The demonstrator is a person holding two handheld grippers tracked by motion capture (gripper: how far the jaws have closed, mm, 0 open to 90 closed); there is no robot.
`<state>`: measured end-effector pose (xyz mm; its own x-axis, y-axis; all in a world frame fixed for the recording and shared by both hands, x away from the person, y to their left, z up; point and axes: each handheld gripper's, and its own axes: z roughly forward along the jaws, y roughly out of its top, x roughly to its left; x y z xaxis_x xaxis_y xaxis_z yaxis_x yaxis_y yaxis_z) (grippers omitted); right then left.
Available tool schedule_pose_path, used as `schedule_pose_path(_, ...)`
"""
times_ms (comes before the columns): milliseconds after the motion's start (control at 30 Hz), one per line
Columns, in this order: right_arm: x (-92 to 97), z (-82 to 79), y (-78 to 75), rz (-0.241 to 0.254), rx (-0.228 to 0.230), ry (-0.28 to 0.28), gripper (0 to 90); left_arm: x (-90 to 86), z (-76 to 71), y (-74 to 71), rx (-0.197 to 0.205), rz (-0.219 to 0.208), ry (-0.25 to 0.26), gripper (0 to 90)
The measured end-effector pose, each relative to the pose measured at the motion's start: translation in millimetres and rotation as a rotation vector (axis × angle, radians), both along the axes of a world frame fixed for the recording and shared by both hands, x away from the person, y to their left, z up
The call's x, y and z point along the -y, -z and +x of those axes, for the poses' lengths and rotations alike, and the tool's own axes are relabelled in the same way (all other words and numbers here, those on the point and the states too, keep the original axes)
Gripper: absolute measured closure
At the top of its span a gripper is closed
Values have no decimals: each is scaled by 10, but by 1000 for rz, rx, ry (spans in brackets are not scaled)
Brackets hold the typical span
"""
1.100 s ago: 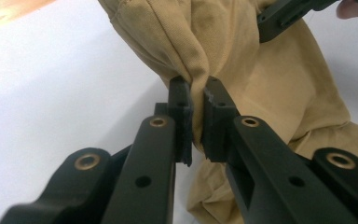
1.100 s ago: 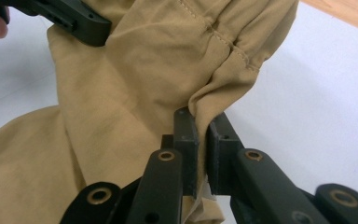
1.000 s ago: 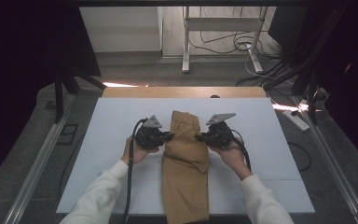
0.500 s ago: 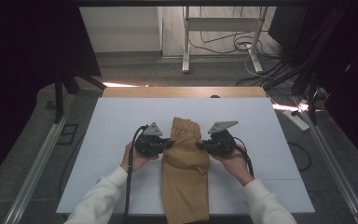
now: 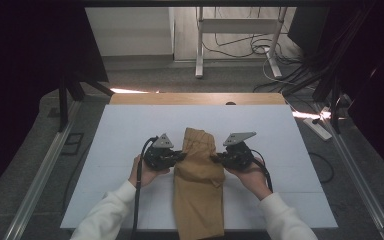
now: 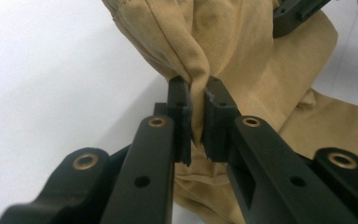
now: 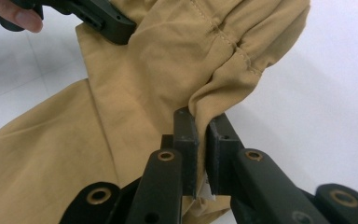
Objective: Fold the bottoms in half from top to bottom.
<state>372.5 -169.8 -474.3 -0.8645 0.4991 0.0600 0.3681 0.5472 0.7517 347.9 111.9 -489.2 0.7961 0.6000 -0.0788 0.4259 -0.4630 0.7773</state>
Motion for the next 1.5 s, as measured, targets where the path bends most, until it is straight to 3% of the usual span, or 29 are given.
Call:
schedule_pose_path(400, -31, -249, -5, -6, 6, -39, 838, -33, -245, 34, -5, -3, 16, 815)
schedule_pose_path(700, -2, -312, 45, 5, -19, -49, 838, -28, -295, 58, -7, 5, 28, 811)
schedule_pose_path(1500, 3, -416, 64, 0, -21, -65, 837, -28, -372, 74, -13, 12, 48, 806)
